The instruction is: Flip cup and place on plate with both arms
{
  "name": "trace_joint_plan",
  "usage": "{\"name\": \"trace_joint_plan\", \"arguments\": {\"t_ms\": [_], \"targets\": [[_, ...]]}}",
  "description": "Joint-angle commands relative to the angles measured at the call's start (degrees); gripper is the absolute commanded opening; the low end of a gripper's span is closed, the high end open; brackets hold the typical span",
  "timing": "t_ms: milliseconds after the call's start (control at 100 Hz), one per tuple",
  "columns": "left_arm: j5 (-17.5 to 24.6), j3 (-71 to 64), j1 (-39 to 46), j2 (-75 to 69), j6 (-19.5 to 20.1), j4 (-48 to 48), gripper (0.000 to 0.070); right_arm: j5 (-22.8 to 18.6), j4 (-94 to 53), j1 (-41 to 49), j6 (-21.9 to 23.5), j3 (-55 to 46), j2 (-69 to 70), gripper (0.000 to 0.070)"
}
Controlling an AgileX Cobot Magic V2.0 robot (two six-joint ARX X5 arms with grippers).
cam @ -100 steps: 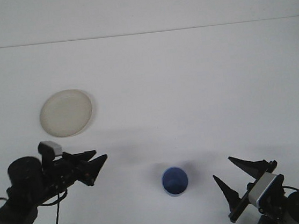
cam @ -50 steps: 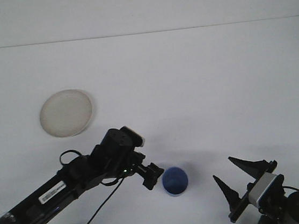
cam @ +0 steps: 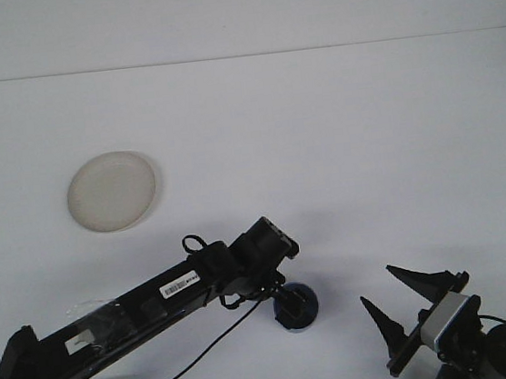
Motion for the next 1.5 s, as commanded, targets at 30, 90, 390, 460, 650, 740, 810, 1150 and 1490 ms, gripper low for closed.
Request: {"name": "trace_joint_plan", "arguments": {"t_ms": [30,90,390,460,650,740,810,1150,1490], "targets": [[-0.5,1.1,-1.0,2.2,0.8,0.0,0.0316,-0.1,0.5,0.5,-0.5,0.0,0.0,0.0456],[-0.5,1.1,-1.3,2.4,1.0,0.0,0.0151,-0.1,0.5,0.5,-0.4,0.0,0.0,0.0456],[-7.8,6.8,-1.9,2.1,4.0,-7.6,0.0011,-0.1,0.5,0.5,-0.4,0.0,0.0,0.0456],[-8.9,9.0,-1.7,1.6,5.0,-10.0,0.0010,-0.1,0.5,0.5,-0.5,0.0,0.0,0.0456],[-9.4,12.5,2.7,-4.6,7.5,-12.1,0.0007,-0.1,0.5,0.5,-0.4,0.0,0.0,0.0456],[-10.0,12.5,7.7,-8.9,8.7,-12.8,0.0006,-0.1,0.5,0.5,-0.4,0.0,0.0,0.0456],[-12.7,12.6,12.8,-11.5,9.4,-13.9,0.0005,-0.1,0.5,0.5,-0.4,0.0,0.0,0.0456],[-16.4,12.6,45.7,-11.0,11.5,-11.3,0.0006,-0.1,0.5,0.5,-0.4,0.0,0.0,0.0456],[-12.4,12.6,59.2,-0.1,10.4,-5.1,0.0006,0.0,0.5,0.5,-0.4,0.0,0.0,0.0456]]}}
